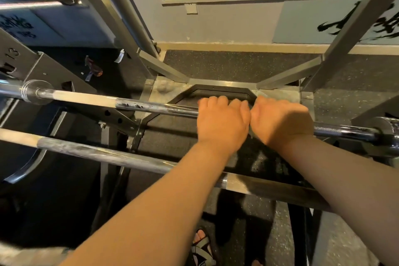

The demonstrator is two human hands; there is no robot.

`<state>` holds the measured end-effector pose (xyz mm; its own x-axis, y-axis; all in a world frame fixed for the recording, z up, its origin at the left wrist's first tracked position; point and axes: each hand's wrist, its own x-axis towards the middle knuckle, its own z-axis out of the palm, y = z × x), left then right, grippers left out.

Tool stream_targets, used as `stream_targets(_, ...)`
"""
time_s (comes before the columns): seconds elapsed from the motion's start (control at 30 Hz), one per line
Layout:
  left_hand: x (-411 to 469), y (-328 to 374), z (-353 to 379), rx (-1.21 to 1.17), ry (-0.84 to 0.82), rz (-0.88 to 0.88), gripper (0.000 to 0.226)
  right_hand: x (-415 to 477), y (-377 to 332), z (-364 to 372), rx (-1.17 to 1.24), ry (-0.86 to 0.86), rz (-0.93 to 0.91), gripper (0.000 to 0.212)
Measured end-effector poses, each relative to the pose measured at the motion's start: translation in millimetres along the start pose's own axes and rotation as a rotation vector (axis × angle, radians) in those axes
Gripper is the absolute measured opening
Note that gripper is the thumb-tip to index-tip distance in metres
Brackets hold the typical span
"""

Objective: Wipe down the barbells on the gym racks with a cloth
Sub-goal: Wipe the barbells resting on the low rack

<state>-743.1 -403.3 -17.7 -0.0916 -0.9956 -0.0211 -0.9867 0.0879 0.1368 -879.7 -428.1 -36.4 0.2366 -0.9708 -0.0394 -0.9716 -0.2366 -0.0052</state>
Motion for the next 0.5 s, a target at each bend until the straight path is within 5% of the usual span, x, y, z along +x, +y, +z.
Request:
stream_targets(0.13,-10,-53,3,-0.014,0.119,0.105,0.031,-2,2,0,0.033,0.07,0.037,0.036)
stream_targets(0.23,-4,-96,2,0.149,0.106,-0.036,0.024,-2,1,-2,0.071,0.051,0.032,0.036)
stream_targets(0.33,4,-89,5,0.226,0.08,-0.152,0.024,-1,3,-3,0.104,-0.022,0.029,0.036)
stream_targets(0.5,2,-85,-4,0.299,-0.009,-0.06,0.018,12,-15,-22,0.048,-0.148,-0.06,0.028)
